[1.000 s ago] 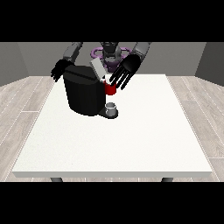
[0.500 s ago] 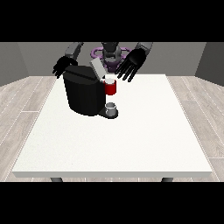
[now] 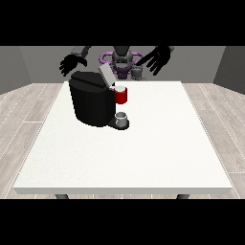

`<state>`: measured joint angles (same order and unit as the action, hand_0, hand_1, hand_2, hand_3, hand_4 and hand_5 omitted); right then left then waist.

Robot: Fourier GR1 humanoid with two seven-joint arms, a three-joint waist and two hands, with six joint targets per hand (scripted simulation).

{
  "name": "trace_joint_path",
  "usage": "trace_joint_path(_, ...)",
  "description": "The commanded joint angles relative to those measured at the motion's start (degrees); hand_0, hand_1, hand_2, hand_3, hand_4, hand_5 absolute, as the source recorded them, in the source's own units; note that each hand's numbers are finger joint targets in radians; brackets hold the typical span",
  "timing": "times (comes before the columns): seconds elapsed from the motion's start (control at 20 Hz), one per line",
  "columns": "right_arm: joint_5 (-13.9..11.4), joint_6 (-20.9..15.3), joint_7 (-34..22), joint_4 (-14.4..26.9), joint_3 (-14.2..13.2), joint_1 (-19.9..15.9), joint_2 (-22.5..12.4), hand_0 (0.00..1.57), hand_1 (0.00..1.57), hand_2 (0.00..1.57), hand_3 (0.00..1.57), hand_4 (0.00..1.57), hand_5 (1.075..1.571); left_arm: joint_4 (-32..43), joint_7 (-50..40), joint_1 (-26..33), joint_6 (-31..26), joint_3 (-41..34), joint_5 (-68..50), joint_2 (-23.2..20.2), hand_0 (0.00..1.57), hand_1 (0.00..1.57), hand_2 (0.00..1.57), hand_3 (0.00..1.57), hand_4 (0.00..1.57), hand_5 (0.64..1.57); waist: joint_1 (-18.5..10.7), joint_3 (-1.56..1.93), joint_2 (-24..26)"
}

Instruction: Insert the coffee pod into the coffee machine and close the lid

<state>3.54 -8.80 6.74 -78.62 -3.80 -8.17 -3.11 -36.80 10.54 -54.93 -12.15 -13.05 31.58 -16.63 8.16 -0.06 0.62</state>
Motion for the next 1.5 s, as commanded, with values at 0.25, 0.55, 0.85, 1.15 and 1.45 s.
trace_joint_path(0.25,1.67,5.4,-6.78,-4.65,0.96,1.3,-4.39,0.0,0.0,0.0,0.0,0.26,1.571,-0.72,6.01,14.96,0.16,-6.49,-10.52,9.5,0.0,0.0,0.0,0.0,0.0,1.571,-7.37,-0.01,12.53)
trace_joint_path(0.55,2.33,7.24,-10.04,-6.95,1.2,-2.49,-5.9,0.0,0.0,0.0,0.0,0.0,1.571,-3.59,3.21,17.74,-1.99,-7.46,-14.72,11.69,0.0,0.0,0.0,0.0,0.09,1.571,-10.61,0.06,13.15)
trace_joint_path(0.85,0.66,7.96,-12.75,-4.27,0.16,-8.09,-9.14,0.0,0.0,0.0,0.0,0.0,1.571,-7.43,2.31,21.97,-4.56,-5.79,-18.53,16.44,0.0,0.0,0.0,0.0,0.0,1.571,-16.79,0.06,13.09)
trace_joint_path(1.15,-2.01,7.68,-12.32,-3.83,2.92,-8.42,-7.06,0.0,0.0,0.0,0.0,0.0,1.571,-13.32,3.92,29.7,-8.43,-4.89,-22.28,16.22,0.0,0.0,0.0,0.0,0.0,1.571,-18.49,0.05,11.7)
trace_joint_path(1.45,-1.63,9.42,-7.24,0.74,3.02,-10.45,-4.52,0.0,0.0,0.0,0.0,0.0,1.571,-23.09,0.37,31.29,-3.62,-0.18,-25.9,16.57,0.0,0.0,0.0,0.0,0.11,1.571,-16.29,0.07,6.17)
